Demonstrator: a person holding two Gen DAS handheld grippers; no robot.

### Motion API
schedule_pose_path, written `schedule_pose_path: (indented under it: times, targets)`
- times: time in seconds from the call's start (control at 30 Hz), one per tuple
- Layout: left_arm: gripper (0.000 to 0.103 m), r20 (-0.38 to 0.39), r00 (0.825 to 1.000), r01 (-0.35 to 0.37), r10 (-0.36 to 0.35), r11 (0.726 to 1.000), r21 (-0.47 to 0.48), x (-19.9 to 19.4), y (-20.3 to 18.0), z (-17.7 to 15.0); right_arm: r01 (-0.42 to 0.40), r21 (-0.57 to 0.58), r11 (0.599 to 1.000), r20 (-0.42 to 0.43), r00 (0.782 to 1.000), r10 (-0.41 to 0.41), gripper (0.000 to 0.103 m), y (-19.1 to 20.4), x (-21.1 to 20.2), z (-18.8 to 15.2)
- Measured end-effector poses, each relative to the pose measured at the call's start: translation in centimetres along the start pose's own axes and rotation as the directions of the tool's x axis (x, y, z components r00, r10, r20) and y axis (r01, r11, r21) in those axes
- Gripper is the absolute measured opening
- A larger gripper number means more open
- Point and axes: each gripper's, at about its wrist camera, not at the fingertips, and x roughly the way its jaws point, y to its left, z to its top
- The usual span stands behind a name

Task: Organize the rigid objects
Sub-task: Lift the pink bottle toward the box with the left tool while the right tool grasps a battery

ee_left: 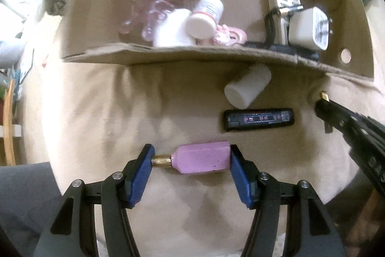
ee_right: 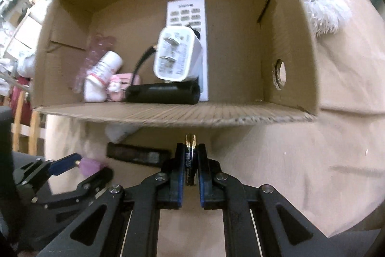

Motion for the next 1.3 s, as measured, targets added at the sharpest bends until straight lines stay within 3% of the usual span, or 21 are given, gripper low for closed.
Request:
schedule_pose_path:
  times: [0.13,0.37,0.7,0.97,1.23,1.3]
  targets:
    - [0.059,0.049,0.999,0.008,-0.007,1.0,-0.025,-2.5,1.2,-0.1,-0.038,0.006,0.999,0.037,0.999,0.038,0.011,-0.3,-2.4,0.1]
    - [0.059,0.204,0.979,0.014,0.002,0.997,-0.075,-8.3,3.4,0.3,-0.027,-0.117,0.993,0.148,0.988,0.044,0.011,0.7,-7.7,0.6]
    - [0.059,0.381,0.924,-0.03,0.045,0.999,-0.044,-16.2,4.5,4.8,-0.016,-0.209,0.978,0.361,0.928,0.092,0.011,2.1,-13.6,3.9]
    - [0.059,0.428,0.903,-0.028,0.027,1.0,-0.005,-16.0,3.4,8.6,-0.037,-0.206,0.978,0.407,0.906,0.12,0.011,1.7,-15.0,8.2]
    - [0.059,0.419,0.908,-0.037,0.021,0.999,0.032,-12.3,2.7,10.6,-0.045,-0.146,0.988,0.342,0.935,0.093,0.011,-0.3,-10.4,11.1]
    - [0.059,0.4,0.917,-0.035,0.014,0.998,0.044,-11.0,2.6,10.7,-0.06,-0.116,0.991,0.313,0.945,0.094,0.011,-1.0,-8.9,11.3]
